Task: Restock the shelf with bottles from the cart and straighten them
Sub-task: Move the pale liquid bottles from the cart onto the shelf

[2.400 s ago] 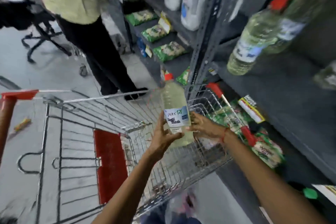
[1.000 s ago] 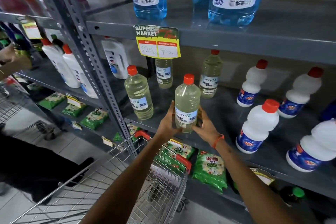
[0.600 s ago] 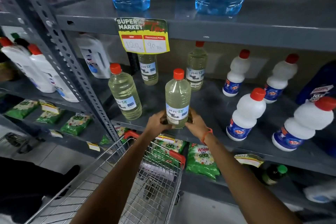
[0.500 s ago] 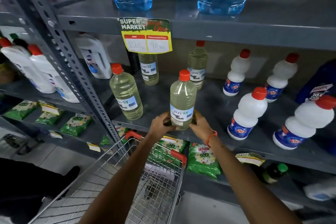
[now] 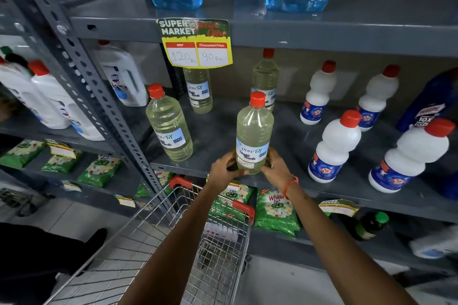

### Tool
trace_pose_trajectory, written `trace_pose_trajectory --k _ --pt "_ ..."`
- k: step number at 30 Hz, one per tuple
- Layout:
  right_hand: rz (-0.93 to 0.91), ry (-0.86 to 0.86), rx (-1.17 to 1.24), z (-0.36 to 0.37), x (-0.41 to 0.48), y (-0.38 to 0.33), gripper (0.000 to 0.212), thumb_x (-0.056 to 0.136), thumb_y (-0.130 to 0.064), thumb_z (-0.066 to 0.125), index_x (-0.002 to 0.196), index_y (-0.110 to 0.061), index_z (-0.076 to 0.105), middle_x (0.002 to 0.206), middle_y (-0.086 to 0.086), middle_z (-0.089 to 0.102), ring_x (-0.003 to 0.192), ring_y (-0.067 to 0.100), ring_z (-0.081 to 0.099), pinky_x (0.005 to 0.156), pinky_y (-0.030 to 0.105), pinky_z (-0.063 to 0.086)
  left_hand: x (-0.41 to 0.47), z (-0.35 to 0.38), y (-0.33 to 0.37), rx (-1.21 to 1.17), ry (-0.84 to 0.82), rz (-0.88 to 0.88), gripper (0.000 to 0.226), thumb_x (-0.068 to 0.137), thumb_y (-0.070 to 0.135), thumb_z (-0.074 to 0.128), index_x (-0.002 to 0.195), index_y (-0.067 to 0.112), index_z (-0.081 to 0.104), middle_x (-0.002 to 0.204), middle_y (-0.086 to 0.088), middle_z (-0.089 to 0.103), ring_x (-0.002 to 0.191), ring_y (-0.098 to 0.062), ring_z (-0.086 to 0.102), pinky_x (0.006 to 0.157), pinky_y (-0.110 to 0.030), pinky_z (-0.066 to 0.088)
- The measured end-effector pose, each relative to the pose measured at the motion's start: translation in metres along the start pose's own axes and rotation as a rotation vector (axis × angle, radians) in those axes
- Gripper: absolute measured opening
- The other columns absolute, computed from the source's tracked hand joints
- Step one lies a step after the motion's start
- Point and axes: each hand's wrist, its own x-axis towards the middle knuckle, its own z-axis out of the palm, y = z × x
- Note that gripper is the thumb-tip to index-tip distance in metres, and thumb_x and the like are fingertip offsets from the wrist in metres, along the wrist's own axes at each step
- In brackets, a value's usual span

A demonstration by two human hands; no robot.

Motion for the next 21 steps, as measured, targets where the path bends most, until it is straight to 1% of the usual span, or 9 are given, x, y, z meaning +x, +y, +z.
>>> trace_pose_trajectory --k 3,7,9,12,14,16,18,19,21 --pt "0.008 0.023 0.009 0.004 -0.002 -0.003 0.062 0.079 0.007 0.057 0.137 -0.011 0.040 0.133 0.014 0.057 0.122 0.028 0.055 0.106 0.046 0.043 0.000 0.000 0.000 -0.023 -0.007 -0.010 0.065 0.069 0.008 0.080 0.128 0.009 0.053 0.121 -0.003 0.065 0.107 -0.010 0.062 0.081 -0.007 0.050" --pt "0.035 0.072 0.000 0.009 -0.005 -0.007 0.064 0.079 0.008 0.053 0.137 -0.015 0.039 0.131 0.011 0.059 0.119 0.027 0.056 0.101 0.035 0.044 0.000 0.000 0.001 -0.047 -0.013 -0.026 0.068 0.069 0.006 0.080 0.130 0.009 0.051 0.122 -0.004 0.065 0.108 -0.012 0.062 0.077 -0.004 0.050" --pt "0.046 0.081 -0.008 0.010 -0.006 -0.008 0.065 0.079 0.008 0.052 0.138 -0.014 0.038 0.131 0.012 0.059 0.120 0.027 0.056 0.099 0.033 0.044 0.000 0.000 0.001 -0.034 -0.010 -0.020 0.067 0.070 0.007 0.079 0.130 0.008 0.051 0.124 -0.006 0.064 0.112 -0.016 0.061 0.085 -0.011 0.051" --pt "0.029 0.100 -0.022 0.013 -0.009 -0.008 0.065 0.079 0.007 0.052 0.139 -0.012 0.035 0.132 0.013 0.057 0.121 0.029 0.055 0.096 0.030 0.042 -0.003 -0.001 0.008 -0.024 -0.024 -0.005 0.071 0.070 0.008 0.080 0.133 0.010 0.048 0.128 -0.008 0.062 0.118 -0.020 0.059 0.101 -0.035 0.048" --pt "-0.012 0.119 0.001 0.017 -0.012 -0.010 0.067 0.079 0.002 0.060 0.139 -0.011 0.033 0.134 0.012 0.055 0.122 0.027 0.053 0.100 0.032 0.042 -0.009 -0.003 0.011 0.012 0.018 0.017 0.079 0.071 0.015 0.080 0.139 0.016 0.041 0.137 -0.003 0.055 0.126 -0.014 0.050 0.105 -0.031 0.041" --pt "-0.073 0.129 0.093 0.022 -0.017 -0.012 0.076 0.072 -0.006 0.074 0.137 -0.018 0.035 0.130 0.005 0.057 0.117 0.017 0.057 0.101 0.030 0.045 -0.020 -0.008 0.010 0.065 0.220 0.067 0.082 0.074 0.022 0.078 0.143 0.021 0.034 0.146 0.003 0.044 0.132 -0.005 0.038 0.107 -0.023 0.032" --pt "-0.120 0.170 0.163 0.028 -0.019 -0.009 0.083 0.064 -0.006 0.081 0.128 -0.037 0.036 0.120 -0.005 0.060 0.108 0.003 0.060 0.097 0.022 0.048 -0.035 -0.017 0.004 0.077 0.558 0.125 0.076 0.076 0.026 0.075 0.140 0.025 0.033 0.146 0.002 0.041 0.131 -0.004 0.035 0.106 -0.021 0.031" --pt "-0.120 0.211 0.179 0.033 -0.020 -0.007 0.087 0.061 -0.006 0.082 0.125 -0.041 0.036 0.118 -0.006 0.060 0.108 0.001 0.060 0.096 0.023 0.050 -0.041 -0.024 -0.001 0.059 0.738 0.128 0.077 0.076 0.026 0.076 0.139 0.026 0.032 0.145 -0.004 0.039 0.129 -0.007 0.034 0.103 -0.020 0.032" --pt "-0.091 0.304 0.174 0.044 -0.022 -0.005 0.097 0.056 -0.011 0.085 0.136 -0.027 0.034 0.129 0.004 0.056 0.120 0.015 0.056 0.103 0.038 0.048 -0.042 -0.043 -0.011 0.005 0.978 0.044 0.088 0.072 0.024 0.079 0.142 0.024 0.025 0.146 -0.014 0.029 0.131 -0.013 0.028 0.106 -0.029 0.031"
